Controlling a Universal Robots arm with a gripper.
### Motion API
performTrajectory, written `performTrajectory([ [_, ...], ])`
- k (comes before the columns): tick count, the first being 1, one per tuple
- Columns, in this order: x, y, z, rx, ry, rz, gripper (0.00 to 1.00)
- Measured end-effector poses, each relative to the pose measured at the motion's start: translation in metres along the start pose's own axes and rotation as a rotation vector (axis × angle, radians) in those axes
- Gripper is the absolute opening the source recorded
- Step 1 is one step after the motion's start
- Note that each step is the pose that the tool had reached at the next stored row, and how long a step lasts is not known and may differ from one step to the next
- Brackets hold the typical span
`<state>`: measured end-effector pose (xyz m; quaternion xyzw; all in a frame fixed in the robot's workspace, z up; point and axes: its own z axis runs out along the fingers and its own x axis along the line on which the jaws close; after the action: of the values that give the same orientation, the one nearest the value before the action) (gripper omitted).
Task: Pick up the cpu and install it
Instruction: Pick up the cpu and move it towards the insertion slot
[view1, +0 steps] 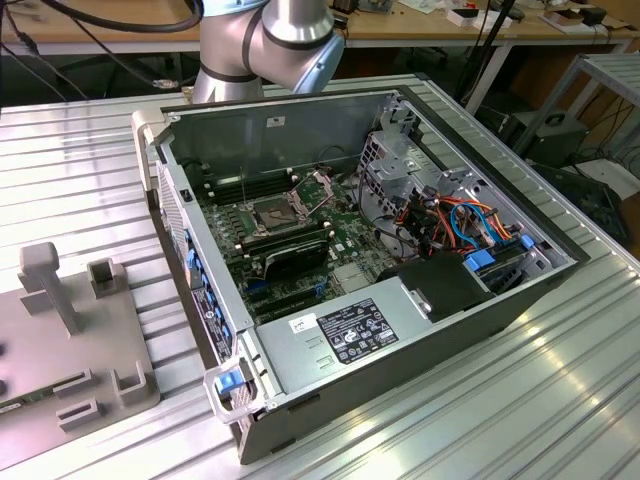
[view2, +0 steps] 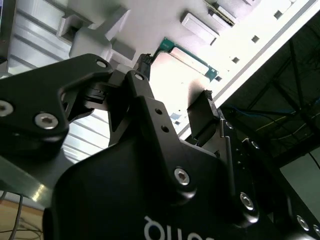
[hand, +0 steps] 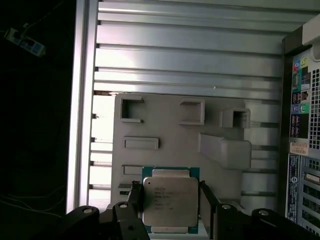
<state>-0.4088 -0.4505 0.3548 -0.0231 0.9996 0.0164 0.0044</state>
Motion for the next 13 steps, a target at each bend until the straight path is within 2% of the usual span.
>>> performTrajectory([
  [4, -0.0112, -0.0005, 0.0002, -0.0001, -0.0001, 0.0, 0.55],
  [13, -0.0122, -0.0005, 0.0, -0.0001, -0.0001, 0.0, 0.55],
])
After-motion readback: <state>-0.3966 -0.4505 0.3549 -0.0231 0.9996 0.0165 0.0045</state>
